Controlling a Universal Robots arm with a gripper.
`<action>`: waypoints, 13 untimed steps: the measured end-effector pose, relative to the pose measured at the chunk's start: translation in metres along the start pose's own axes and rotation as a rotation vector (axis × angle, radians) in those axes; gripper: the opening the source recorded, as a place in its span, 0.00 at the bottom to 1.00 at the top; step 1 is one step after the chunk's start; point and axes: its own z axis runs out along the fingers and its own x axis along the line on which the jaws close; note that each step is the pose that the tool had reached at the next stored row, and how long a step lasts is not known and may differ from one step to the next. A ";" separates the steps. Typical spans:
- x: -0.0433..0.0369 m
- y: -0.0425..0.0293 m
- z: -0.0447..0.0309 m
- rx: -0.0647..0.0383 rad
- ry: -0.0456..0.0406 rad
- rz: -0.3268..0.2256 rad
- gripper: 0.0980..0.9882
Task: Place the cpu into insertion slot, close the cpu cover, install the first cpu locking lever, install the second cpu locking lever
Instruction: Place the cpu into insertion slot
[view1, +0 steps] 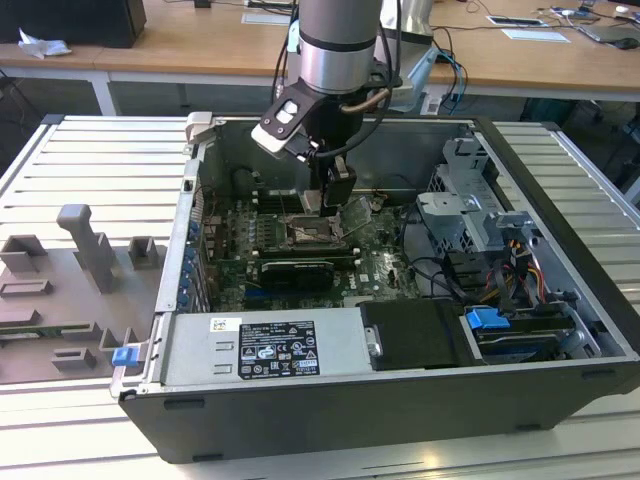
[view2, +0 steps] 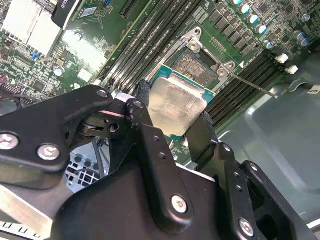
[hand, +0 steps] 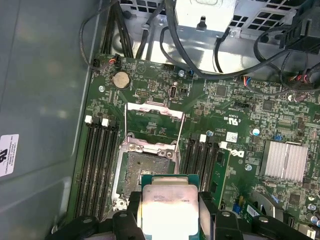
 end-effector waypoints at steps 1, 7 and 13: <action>0.0000 0.0000 0.0003 0.000 0.0000 0.000 0.50; -0.0001 -0.0001 0.0032 0.000 0.0000 0.000 0.50; -0.0003 -0.0001 0.0058 0.000 0.0000 0.000 0.50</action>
